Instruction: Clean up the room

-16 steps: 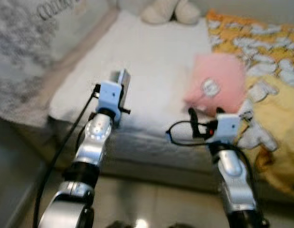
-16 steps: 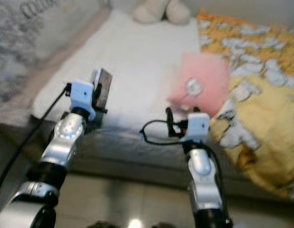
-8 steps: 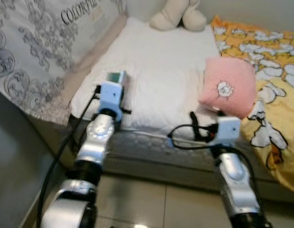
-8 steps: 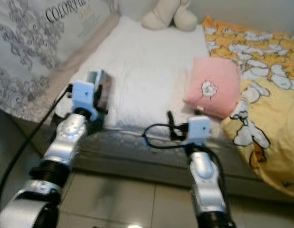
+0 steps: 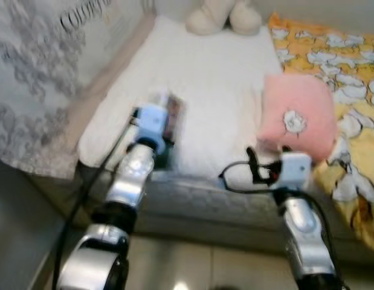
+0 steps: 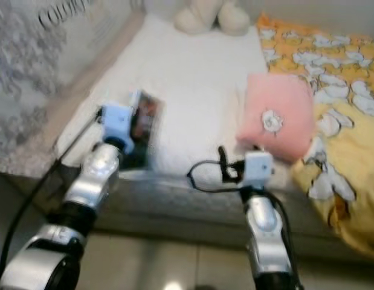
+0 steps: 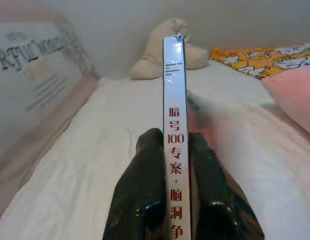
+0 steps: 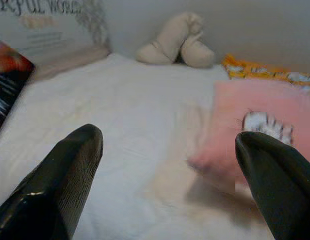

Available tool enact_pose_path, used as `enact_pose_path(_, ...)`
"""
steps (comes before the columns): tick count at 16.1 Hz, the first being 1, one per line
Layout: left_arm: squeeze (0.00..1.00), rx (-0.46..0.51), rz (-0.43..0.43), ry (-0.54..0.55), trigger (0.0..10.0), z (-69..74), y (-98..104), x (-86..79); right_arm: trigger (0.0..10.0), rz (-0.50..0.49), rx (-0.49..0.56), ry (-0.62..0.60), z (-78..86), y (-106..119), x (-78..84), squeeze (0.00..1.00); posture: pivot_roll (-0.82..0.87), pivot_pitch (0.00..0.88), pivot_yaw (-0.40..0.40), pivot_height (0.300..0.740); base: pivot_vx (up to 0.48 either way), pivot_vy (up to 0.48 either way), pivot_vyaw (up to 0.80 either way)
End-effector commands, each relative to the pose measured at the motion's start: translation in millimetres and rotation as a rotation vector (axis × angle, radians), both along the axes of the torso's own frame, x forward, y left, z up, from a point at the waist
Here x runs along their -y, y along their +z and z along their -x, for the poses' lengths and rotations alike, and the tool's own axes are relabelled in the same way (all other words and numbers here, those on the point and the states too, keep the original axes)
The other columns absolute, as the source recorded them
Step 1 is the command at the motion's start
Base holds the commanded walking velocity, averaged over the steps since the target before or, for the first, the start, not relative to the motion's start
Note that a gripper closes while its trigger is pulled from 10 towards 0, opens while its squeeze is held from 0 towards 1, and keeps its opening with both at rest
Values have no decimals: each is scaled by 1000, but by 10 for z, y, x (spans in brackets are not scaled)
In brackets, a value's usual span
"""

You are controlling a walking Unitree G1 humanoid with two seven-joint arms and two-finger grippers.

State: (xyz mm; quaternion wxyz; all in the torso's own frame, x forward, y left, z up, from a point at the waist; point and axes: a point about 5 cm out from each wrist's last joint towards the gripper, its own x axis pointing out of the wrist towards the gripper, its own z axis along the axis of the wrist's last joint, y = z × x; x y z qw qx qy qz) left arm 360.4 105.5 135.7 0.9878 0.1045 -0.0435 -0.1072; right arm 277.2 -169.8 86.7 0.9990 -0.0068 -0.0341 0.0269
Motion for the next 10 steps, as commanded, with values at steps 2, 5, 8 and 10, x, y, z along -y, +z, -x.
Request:
enact_pose_path(2,0,68,-10,22,10000,-74,169,-90,10000,-4,16,16,-23,44,-74,0,-133,2,-6,740,480,0,0)
enact_pose_path(5,0,77,-19,19,10000,-95,199,-99,10000,-7,12,17,1,29,-83,0,-138,10,-4,740,480,0,0)
enact_pose_path(8,0,89,-70,1,10000,-148,242,-99,10000,-1,5,11,44,14,-46,0,-152,23,-5,740,480,0,0)
enact_pose_path(10,0,100,-63,-33,10000,-179,307,-53,10000,2,1,6,79,9,-30,0,-164,33,-8,740,480,0,0)
